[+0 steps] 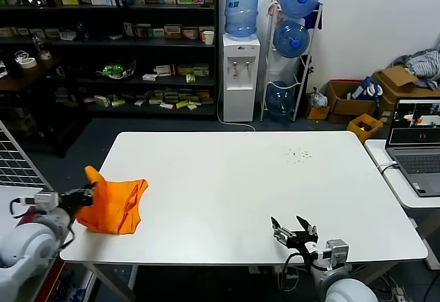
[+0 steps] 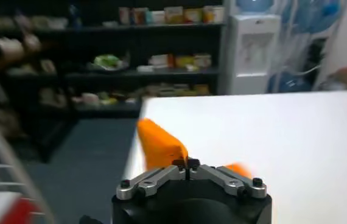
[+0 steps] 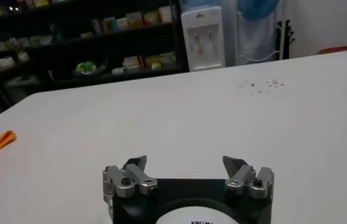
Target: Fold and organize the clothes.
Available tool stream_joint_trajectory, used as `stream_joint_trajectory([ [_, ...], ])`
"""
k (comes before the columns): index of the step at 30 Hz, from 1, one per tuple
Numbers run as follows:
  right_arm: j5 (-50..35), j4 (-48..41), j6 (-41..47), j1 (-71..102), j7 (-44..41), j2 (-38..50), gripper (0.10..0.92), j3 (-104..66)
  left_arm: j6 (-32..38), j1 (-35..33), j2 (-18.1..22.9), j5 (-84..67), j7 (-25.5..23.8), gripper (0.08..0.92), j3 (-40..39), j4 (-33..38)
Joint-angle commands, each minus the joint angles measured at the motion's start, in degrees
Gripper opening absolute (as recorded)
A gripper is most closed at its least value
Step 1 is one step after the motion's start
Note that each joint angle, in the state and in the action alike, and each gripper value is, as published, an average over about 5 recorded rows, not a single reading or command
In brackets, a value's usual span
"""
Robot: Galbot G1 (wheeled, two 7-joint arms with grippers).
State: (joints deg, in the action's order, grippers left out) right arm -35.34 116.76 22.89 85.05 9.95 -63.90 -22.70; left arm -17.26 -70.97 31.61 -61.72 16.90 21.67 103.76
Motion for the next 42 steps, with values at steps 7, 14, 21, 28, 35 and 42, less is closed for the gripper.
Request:
stream_joint_trajectory([
  [7,3.8,6.0,-0.3,14.4,0.0,-5.7,0.823,-11.2,-5.7,36.0,37.9,-17.2,19.8,0.095,-43.0,-1.4],
  [14,3.7,6.1,-0.1,14.1,0.2,-6.4,0.823,-11.5,-5.0,36.2,45.5,-10.9,17.8,0.095,-44.9,-10.8],
  [21,3.7,5.1,0.0,13.0,0.2,-6.2,0.823,-10.3,-3.9,35.4,49.3,-6.9,16.4,0.095,-44.2,-15.1],
  [28,3.1,5.0,-0.4,12.3,-0.3,-5.4,0.823,-10.0,-3.2,35.4,51.7,-3.6,14.8,0.095,-43.1,-18.1],
  [35,5.0,4.7,-6.2,11.9,-7.9,-4.1,0.823,-10.5,-0.9,31.7,49.9,-2.4,11.5,0.123,-40.6,-12.6],
  [42,7.3,3.2,-12.9,12.0,-13.9,-2.7,0.823,-13.6,9.5,17.2,35.8,10.2,-2.1,0.316,-27.0,2.1],
])
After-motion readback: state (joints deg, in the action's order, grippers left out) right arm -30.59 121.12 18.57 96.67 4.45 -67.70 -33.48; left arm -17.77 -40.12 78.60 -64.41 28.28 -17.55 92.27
